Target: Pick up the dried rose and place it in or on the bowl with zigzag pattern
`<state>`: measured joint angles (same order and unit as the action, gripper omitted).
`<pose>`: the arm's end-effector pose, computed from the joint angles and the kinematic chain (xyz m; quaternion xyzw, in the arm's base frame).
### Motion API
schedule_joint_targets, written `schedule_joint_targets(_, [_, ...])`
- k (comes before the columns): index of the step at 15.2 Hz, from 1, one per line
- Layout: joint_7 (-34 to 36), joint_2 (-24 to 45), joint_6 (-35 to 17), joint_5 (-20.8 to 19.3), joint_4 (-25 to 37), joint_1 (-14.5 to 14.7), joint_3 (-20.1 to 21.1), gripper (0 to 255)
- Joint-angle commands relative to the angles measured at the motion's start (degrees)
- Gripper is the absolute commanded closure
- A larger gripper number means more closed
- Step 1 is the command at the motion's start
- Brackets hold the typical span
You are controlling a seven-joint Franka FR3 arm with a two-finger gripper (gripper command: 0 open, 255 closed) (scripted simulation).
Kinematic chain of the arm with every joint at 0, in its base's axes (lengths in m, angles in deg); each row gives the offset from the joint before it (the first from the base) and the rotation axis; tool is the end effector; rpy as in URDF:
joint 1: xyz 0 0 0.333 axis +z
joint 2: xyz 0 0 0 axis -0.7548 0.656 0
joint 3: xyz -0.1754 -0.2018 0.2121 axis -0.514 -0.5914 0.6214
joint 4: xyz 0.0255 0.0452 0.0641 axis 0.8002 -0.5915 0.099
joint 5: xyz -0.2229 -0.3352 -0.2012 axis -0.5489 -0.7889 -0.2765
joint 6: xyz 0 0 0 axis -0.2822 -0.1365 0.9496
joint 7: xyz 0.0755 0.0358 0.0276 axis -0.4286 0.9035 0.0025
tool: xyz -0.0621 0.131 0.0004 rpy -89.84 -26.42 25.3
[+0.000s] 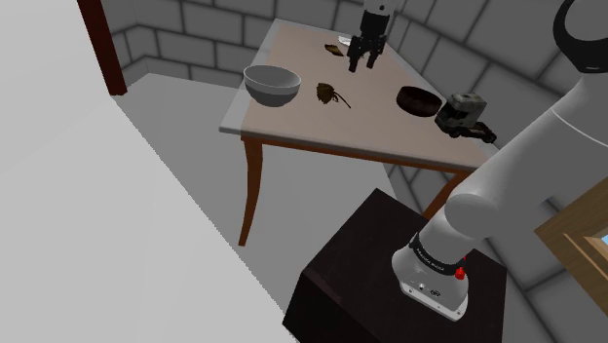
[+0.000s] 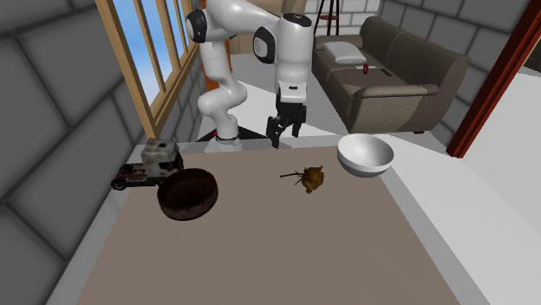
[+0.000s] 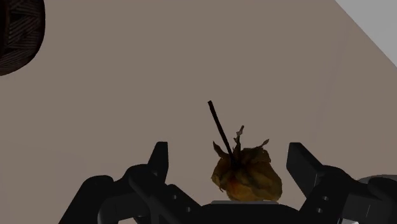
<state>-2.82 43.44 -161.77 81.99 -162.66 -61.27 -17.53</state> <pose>0.5237 -0.2341 0.5437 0.9953 -0.0922 -0.0049 0.0310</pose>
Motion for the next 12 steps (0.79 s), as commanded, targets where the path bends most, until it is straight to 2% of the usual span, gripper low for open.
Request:
schedule_joint_targets(1, [0.07, -0.05, -1.50, -0.05, -1.51, -0.05, -0.06, 0])
schedule_joint_targets(3, [0.10, -0.01, -3.48, -0.09, -3.46, -0.11, -0.15, 0])
schedule_joint_targets(11, [0.10, -0.02, -3.47, -0.09, -3.45, -0.11, -0.15, 0])
schedule_joint_targets(12, [0.10, -0.02, -3.47, -0.09, -3.45, -0.11, -0.15, 255])
